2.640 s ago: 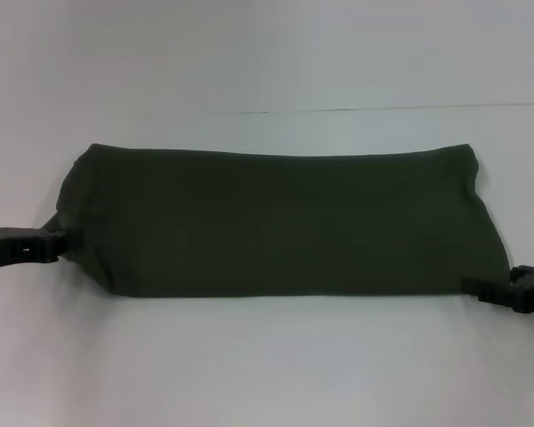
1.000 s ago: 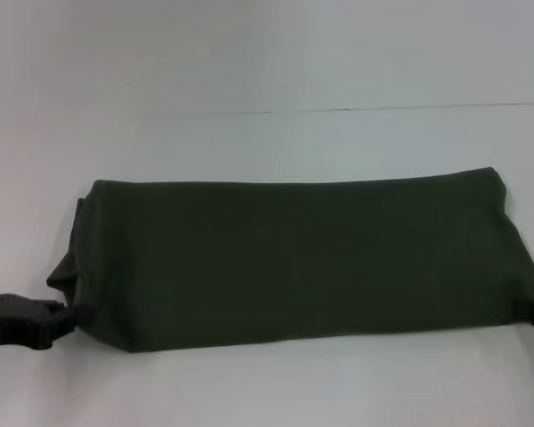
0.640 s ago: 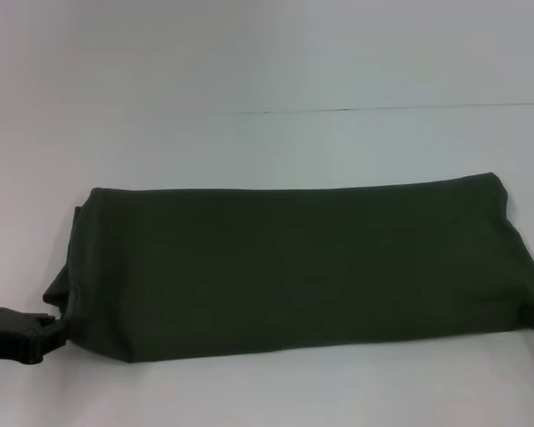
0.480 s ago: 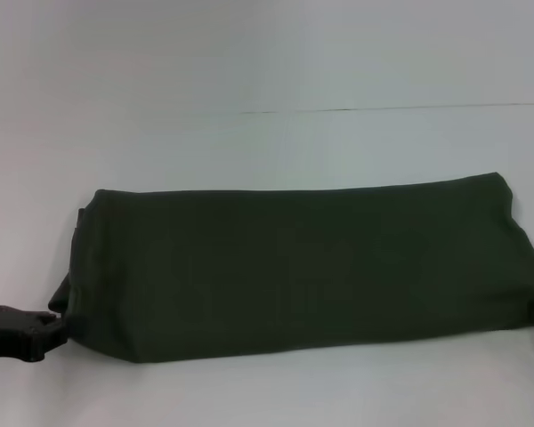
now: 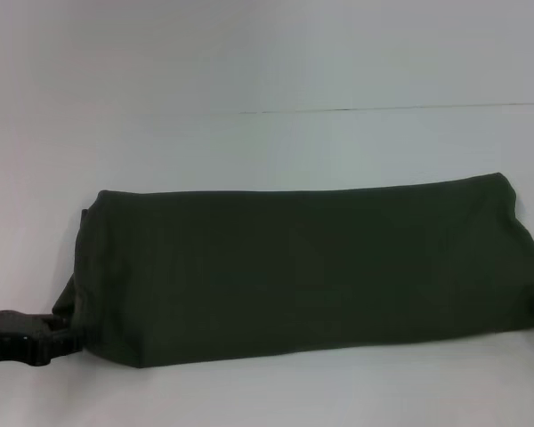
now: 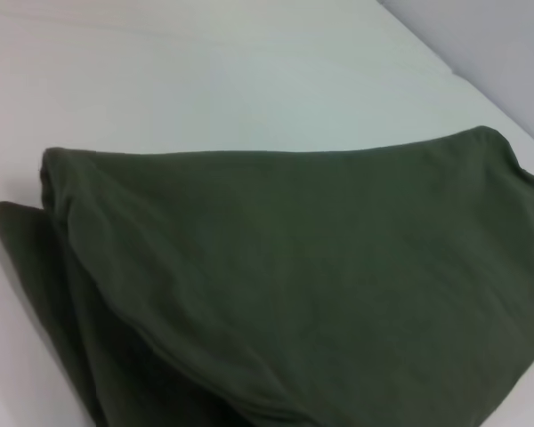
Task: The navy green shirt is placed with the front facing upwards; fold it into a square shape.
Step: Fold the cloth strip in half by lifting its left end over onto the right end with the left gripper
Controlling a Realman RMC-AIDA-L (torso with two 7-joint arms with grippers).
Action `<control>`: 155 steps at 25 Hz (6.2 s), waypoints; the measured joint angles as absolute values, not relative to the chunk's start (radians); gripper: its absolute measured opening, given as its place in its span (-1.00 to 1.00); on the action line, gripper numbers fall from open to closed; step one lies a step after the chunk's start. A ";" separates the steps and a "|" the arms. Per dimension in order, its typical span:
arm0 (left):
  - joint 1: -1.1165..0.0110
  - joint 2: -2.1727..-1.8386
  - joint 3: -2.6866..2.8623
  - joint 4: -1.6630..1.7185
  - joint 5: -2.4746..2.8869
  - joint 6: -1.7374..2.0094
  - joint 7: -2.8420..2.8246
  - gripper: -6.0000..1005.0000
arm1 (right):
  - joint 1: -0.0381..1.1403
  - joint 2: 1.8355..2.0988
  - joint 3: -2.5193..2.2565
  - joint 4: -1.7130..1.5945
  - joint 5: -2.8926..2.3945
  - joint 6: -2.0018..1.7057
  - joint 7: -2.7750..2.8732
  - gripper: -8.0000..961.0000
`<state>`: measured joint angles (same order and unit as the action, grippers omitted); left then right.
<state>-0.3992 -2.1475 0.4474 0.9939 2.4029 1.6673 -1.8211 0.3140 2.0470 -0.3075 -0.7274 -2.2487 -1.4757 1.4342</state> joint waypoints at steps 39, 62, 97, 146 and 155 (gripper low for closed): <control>-0.463 -2.116 0.286 0.888 2.333 1.446 -2.048 0.65 | 0.577 2.091 -0.405 -0.538 -2.125 -1.412 1.234 0.89; -0.484 -2.152 0.585 1.052 2.496 1.376 -2.392 0.77 | 0.582 2.094 -0.401 -0.450 -2.080 -1.392 1.185 0.88; -0.498 -2.148 0.592 0.946 2.493 1.297 -2.383 0.77 | 0.593 2.094 -0.405 -0.439 -2.080 -1.382 1.177 0.87; -0.516 -2.160 0.589 0.969 2.455 1.341 -2.345 -0.80 | 0.595 2.094 -0.405 -0.436 -2.063 -1.384 1.178 0.87; -0.490 -2.155 0.580 1.041 2.458 1.345 -2.344 -0.80 | 0.595 2.094 -0.407 -0.425 -2.055 -1.372 1.172 0.87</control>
